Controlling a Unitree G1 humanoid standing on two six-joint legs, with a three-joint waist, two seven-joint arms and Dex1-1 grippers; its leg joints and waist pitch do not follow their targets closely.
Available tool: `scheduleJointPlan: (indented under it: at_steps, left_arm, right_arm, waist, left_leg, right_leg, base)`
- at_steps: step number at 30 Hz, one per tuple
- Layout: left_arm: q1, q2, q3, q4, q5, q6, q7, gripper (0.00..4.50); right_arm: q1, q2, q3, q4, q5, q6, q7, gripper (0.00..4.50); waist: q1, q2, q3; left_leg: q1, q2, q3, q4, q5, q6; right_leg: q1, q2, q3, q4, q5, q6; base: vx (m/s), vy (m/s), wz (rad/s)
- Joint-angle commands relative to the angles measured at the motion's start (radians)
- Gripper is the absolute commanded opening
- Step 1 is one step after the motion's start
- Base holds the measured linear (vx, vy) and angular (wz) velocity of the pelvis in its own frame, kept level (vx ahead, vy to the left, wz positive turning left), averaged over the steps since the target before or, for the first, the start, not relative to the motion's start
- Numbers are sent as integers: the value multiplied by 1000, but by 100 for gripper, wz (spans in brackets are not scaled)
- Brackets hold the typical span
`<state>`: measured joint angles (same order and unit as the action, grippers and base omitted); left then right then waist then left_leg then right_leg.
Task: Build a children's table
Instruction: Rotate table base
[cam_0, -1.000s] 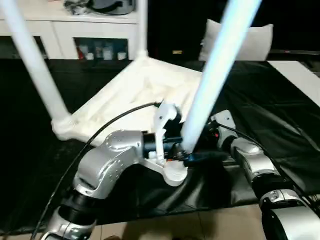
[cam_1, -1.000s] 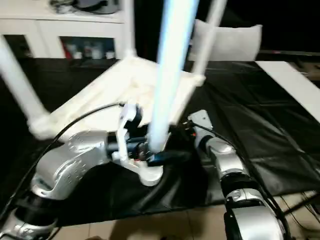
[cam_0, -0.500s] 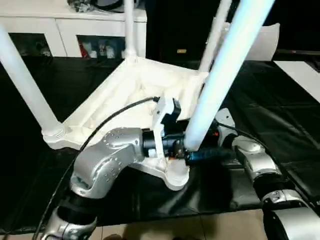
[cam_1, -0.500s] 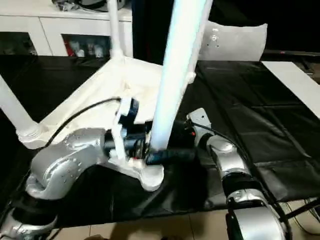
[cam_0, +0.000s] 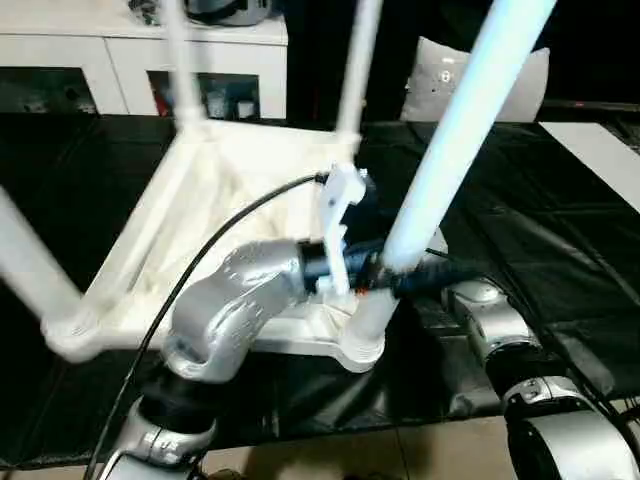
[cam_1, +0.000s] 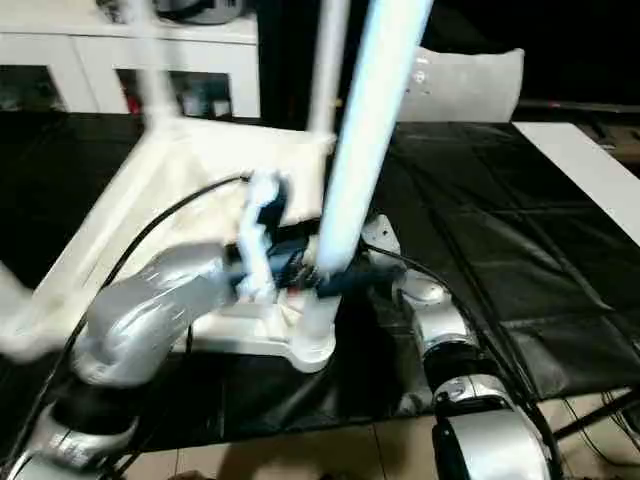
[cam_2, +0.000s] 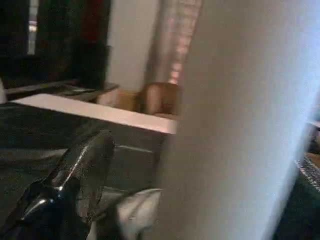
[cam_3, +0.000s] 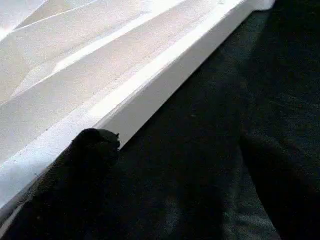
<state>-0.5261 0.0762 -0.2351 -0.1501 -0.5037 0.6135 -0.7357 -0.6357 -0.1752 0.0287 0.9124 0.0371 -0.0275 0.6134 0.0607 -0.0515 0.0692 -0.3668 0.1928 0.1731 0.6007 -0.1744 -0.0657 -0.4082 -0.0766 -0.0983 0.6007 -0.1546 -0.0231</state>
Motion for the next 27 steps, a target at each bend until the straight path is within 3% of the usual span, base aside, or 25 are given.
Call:
scheduleJointPlan:
  at_steps: [1,3,6,7,8,12,16,19,21,22,27]
  left_arm:
    - [-21,-29,-16,7,5,-5,25,449]
    - [-30,-35,-26,28,44,-33,56,449]
    - [-45,-18,-31,79,107,-67,98,449]
    - [-52,-4,-30,104,137,-85,114,449]
    - [-57,9,-24,132,162,-102,124,449]
    - [-53,51,-2,173,204,-129,137,449]
    - [-39,80,2,209,246,-142,173,449]
    - [-13,109,-14,210,261,-159,154,449]
    - [9,140,-39,208,275,-189,110,449]
    - [9,140,-39,208,275,-189,110,449]
    - [59,266,-79,218,289,-220,-48,449]
  right_arm:
    - [6,5,11,-43,18,-18,46,450]
    - [14,-9,-1,-45,14,-22,15,450]
    - [22,-33,-27,-51,17,-23,-23,450]
    - [27,-47,-40,-55,20,-22,-34,450]
    - [35,-63,-52,-62,23,-22,-41,450]
    - [84,-118,-87,-110,36,-17,-35,450]
    - [135,-155,-109,-167,51,-7,-15,450]
    - [184,-173,-132,-250,86,5,14,450]
    - [215,-177,-148,-328,133,16,56,450]
    - [215,-177,-148,-328,133,16,56,450]
    - [295,-215,-144,-489,201,-27,176,450]
  waist:
    - [12,3,-76]
    - [19,3,-76]
    - [26,4,-75]
    - [30,12,-75]
    - [31,5,-72]
    - [35,5,-68]
    - [32,6,-69]
    - [30,10,-70]
    - [32,15,-72]
    - [31,13,-71]
    - [41,24,-71]
  left_leg:
    - [8,37,-10,-71,-264,12]
    - [6,38,-10,-72,-241,17]
    - [10,37,-9,-72,-248,18]
    - [11,38,-12,-74,-253,14]
    - [12,35,-9,-73,-273,12]
    - [17,28,-12,-72,-321,3]
    - [16,25,-15,-71,-341,7]
    - [12,25,-19,-73,-344,16]
    - [19,28,-19,-73,-356,21]
    - [16,28,-19,-74,-353,25]
    - [15,36,-20,-83,-352,28]
  right_leg:
    - [55,-71,52,-79,-350,-155]
    - [57,-69,53,-73,-301,-175]
    - [56,-69,52,-75,-318,-167]
    - [58,-71,52,-75,-326,-164]
    - [55,-69,50,-83,-362,-145]
    - [51,-70,42,-102,-523,-69]
    - [47,-68,34,-114,-573,-35]
    - [49,-70,30,-118,-579,-32]
    - [41,-71,31,-117,-569,-45]
    - [44,-69,32,-118,-563,-47]
    - [45,-71,40,-107,-497,-74]
  base:
    - [0,0,0]
    - [0,0,0]
    - [0,0,0]
    - [0,0,0]
    - [0,0,0]
    - [0,0,0]
    - [0,0,0]
    - [0,0,0]
    - [0,0,0]
    - [0,0,0]
    - [0,0,0]
